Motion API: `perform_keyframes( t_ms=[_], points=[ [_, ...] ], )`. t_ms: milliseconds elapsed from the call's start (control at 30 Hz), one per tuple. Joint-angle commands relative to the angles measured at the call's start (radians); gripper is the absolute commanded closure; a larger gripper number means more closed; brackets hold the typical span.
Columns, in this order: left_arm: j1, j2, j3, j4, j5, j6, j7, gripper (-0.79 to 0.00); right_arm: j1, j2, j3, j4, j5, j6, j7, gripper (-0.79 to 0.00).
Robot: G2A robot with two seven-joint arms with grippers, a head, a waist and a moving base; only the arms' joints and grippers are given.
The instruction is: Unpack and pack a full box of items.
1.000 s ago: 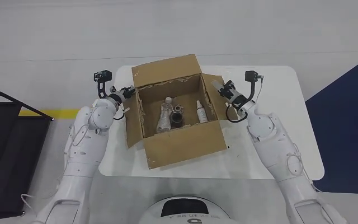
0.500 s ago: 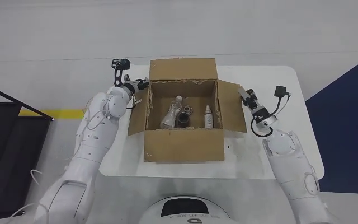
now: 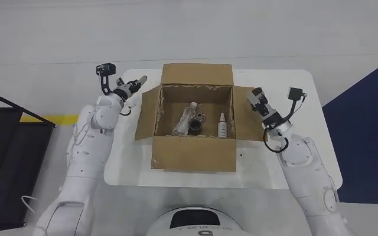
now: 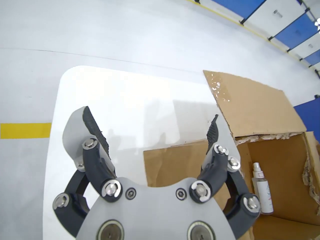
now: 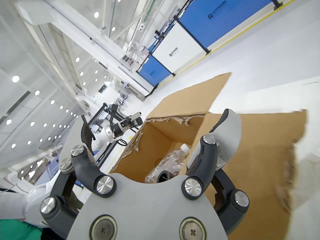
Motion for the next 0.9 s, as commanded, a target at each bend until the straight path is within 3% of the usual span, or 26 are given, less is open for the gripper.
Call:
perform_keyframes(
  t_ms=[0,167,233,800,867],
  points=[
    [0.086,0.009,-0.058,-0.073,-0.027,-0.009,0.020,-0.785,0.022,-0.003,-0.043,-0.039,-0.059,0.029,0.031,-0.785],
    [0.217,0.017,-0.137,-0.168,-0.118,-0.042,0.059,-0.785,0.105,-0.013,-0.170,-0.097,-0.244,0.114,0.134,-0.785],
    [0.217,0.017,-0.137,-0.168,-0.118,-0.042,0.059,-0.785,0.136,-0.019,-0.213,-0.103,-0.298,0.146,0.153,-0.785],
    [0.217,0.017,-0.137,-0.168,-0.118,-0.042,0.059,-0.785,0.136,-0.019,-0.213,-0.103,-0.298,0.146,0.153,-0.785],
    [0.217,0.017,-0.137,-0.168,-0.118,-0.042,0.059,-0.785,0.147,-0.019,-0.242,-0.106,-0.320,0.157,0.221,-0.785]
  ],
)
